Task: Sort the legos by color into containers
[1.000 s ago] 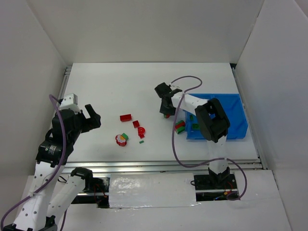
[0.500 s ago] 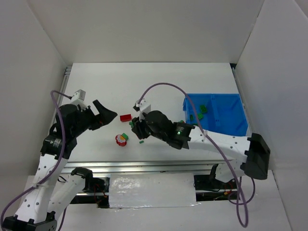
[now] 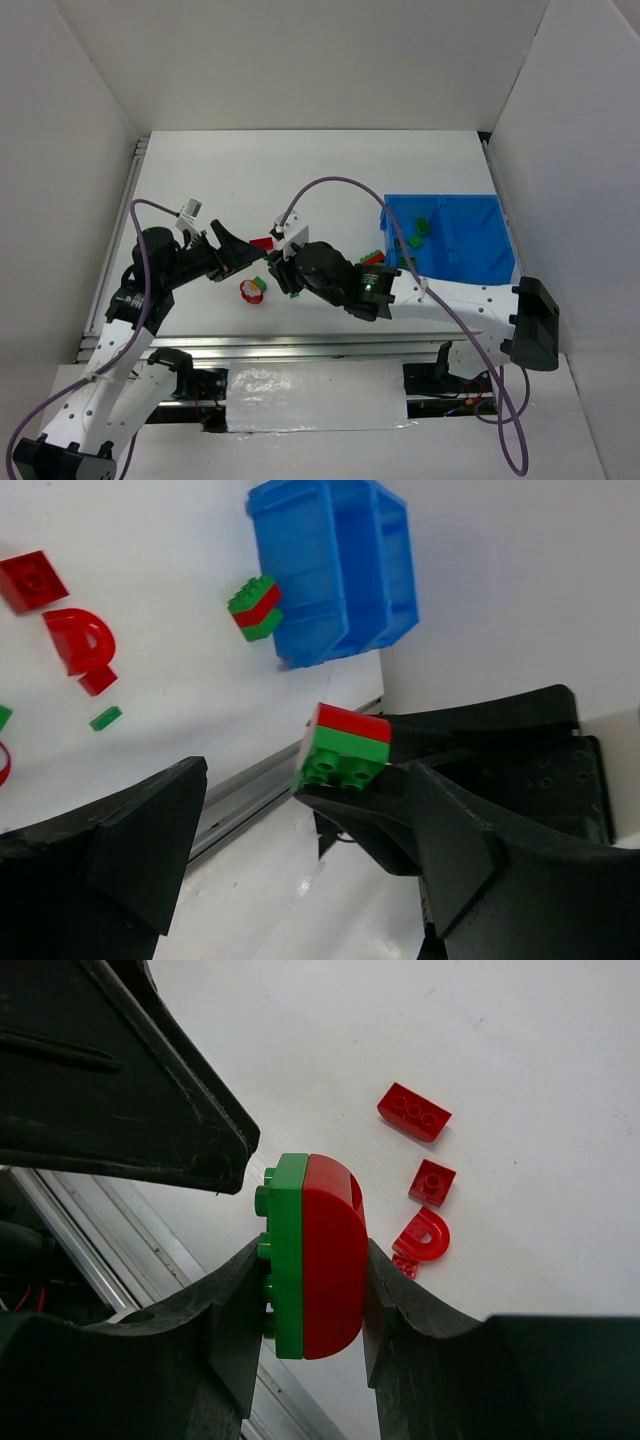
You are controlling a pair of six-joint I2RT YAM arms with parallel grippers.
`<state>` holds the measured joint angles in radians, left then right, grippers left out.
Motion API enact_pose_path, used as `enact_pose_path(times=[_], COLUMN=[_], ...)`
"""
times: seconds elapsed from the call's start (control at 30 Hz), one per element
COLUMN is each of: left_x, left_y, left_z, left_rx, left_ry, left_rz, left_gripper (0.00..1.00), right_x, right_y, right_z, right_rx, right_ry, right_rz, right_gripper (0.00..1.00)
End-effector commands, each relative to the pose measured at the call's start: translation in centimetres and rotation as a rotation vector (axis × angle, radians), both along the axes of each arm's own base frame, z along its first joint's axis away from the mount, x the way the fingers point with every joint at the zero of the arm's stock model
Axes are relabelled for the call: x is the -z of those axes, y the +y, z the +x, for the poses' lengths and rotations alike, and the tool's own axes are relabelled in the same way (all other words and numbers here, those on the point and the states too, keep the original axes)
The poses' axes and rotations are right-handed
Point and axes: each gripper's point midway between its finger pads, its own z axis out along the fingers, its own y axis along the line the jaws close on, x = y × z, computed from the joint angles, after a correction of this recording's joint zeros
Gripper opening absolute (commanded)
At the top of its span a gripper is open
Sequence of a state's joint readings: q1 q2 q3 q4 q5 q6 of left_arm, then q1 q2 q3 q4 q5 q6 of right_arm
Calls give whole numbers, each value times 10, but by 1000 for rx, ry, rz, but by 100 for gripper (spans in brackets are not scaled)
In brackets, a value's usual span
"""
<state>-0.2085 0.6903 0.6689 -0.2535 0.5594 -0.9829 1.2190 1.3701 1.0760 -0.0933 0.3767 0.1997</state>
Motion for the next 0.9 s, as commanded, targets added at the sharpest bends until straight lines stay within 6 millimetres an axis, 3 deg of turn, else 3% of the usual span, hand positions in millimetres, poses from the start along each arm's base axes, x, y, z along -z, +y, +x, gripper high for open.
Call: enact_pose_path(times=[0.0,0.17,0.47,0.57,0.6,0.67,0.8,0.83,0.87], left_x=[-25,-28,-25,-28,-33,-36,-42,-43,-44], left_y=[-7,-10,-19,-24,-26,-29,-35,-35,-35], left_z=[-2,-1,-5,-7,-7,-9,-12,-11,-11], left_rx=[40,53,115,140,149,169,213,216,214], left_ry=[-80,-104,-120,-133,-161,-174,-208,-221,-229], left_rz=[-62,-74,-95,-102,-107,-109,-121,-114,-109], left_gripper=[93,90,75,63,53,44,7,0,0], right_x=[-28,-29,-54,-54,-52,-57,-56,-56,-55], right_y=[9,13,25,30,32,36,44,44,44], right_z=[9,7,-1,4,6,7,9,9,9], right_rx=[31,20,-31,-14,-4,-2,3,3,3], right_ry=[-41,-28,-17,-14,-13,-11,5,11,15], right_rz=[57,72,159,157,153,164,159,162,163], right_gripper=[6,6,8,8,8,8,8,11,15])
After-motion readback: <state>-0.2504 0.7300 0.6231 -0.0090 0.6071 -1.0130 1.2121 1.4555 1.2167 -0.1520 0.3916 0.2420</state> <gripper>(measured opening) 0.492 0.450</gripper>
